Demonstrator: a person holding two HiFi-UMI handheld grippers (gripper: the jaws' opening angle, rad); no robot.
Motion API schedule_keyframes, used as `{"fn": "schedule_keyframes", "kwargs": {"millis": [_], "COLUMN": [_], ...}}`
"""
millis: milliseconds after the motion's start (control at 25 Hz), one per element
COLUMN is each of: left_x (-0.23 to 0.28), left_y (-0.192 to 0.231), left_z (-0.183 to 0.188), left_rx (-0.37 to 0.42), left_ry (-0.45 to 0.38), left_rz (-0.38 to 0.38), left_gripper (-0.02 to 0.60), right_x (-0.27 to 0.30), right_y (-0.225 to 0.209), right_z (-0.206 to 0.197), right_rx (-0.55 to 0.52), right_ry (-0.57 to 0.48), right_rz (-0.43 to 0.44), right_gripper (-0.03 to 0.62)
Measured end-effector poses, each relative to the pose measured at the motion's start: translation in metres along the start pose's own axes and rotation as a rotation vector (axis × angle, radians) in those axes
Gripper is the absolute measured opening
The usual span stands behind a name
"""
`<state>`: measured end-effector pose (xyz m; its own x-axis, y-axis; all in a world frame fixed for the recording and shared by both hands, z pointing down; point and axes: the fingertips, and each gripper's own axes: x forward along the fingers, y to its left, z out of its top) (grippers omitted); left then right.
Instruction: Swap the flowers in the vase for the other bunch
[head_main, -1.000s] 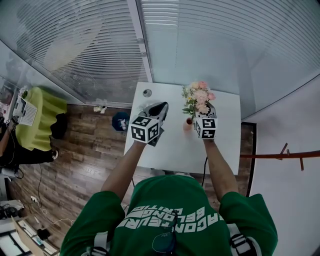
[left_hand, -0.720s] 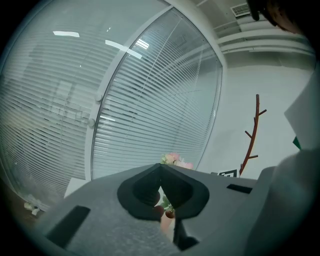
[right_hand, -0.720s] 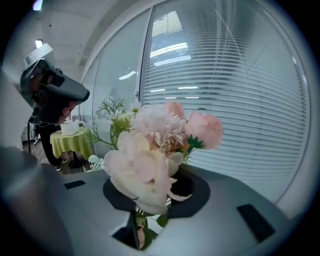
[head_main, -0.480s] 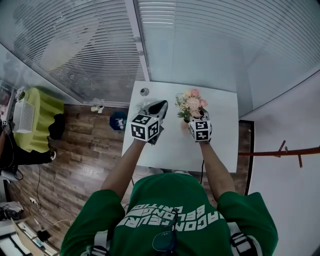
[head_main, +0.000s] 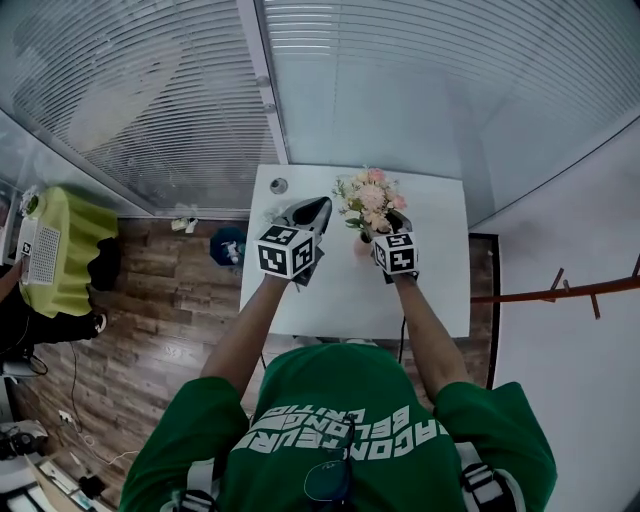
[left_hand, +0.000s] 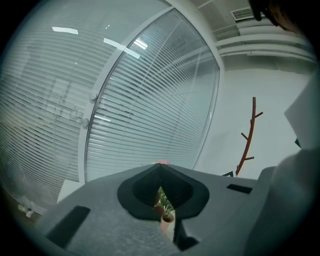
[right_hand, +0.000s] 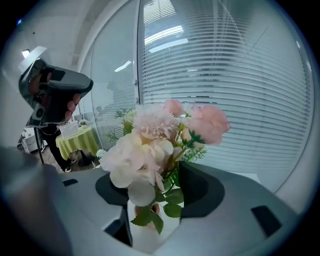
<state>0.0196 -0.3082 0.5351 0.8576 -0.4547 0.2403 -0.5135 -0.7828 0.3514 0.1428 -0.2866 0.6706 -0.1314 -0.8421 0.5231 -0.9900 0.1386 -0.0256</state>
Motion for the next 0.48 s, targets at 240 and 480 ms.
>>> {"fn": "schedule_keyframes", "kwargs": {"millis": [240, 480], "left_x": [-0.002, -0.014], "left_y": [-0.002, -0.004], "left_z": [-0.001, -0.002], "left_rx": [-0.006, -0.019], "left_ry": [-0.008, -0.014], "left_rz": [-0.047, -0.099], "left_gripper": [0.002, 0.002], "right_x": [-0.014, -0.040], "right_y": [-0.002, -0.002], "right_z": [-0.005, -0.001], "right_rx": [0.027, 0.060], "right_ry": [0.035, 0.030], "right_rz": [-0.032, -0.089], "right_gripper": [0.252, 0.254]}}
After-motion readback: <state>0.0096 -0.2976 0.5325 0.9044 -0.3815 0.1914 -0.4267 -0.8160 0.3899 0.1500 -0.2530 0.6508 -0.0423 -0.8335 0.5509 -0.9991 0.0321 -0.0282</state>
